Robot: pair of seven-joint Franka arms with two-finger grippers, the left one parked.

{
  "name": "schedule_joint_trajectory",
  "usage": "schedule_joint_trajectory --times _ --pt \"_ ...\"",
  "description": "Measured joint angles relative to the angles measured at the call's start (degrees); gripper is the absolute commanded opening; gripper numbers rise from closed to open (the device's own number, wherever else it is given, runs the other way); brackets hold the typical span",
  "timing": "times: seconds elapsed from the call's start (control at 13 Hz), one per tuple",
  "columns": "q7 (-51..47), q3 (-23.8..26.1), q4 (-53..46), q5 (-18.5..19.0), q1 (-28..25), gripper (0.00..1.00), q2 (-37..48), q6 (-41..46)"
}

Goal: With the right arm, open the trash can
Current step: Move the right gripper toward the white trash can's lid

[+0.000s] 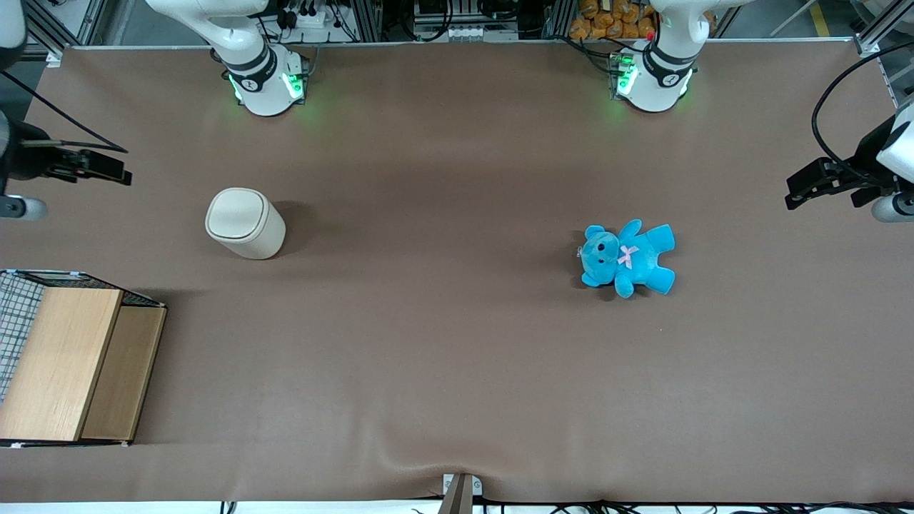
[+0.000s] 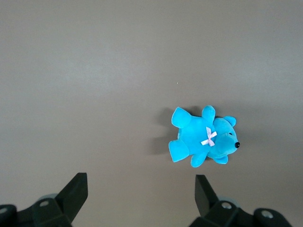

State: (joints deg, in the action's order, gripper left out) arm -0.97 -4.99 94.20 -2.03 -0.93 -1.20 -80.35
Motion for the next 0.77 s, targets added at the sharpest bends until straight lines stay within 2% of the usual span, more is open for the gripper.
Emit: schedule_joint_trajectory --times 0.23,0.38,0.46,0.62,0.77 --pt "-2.61 0.08 6.93 -0.44 -1.06 0.26 1.7 -2.72" --pt "-2.97 0.1 15.7 -0.62 -1.17 0.06 5.52 -9.57" --pt "-2.97 0.09 20.57 -0.64 -1.17 0.0 7.82 -13.15" --pt "-3.0 0.07 28.24 -0.66 -1.17 0.0 11.4 -18.18" --pt "-3.07 0.06 31.8 -0.7 -1.17 0.0 12.48 -20.77"
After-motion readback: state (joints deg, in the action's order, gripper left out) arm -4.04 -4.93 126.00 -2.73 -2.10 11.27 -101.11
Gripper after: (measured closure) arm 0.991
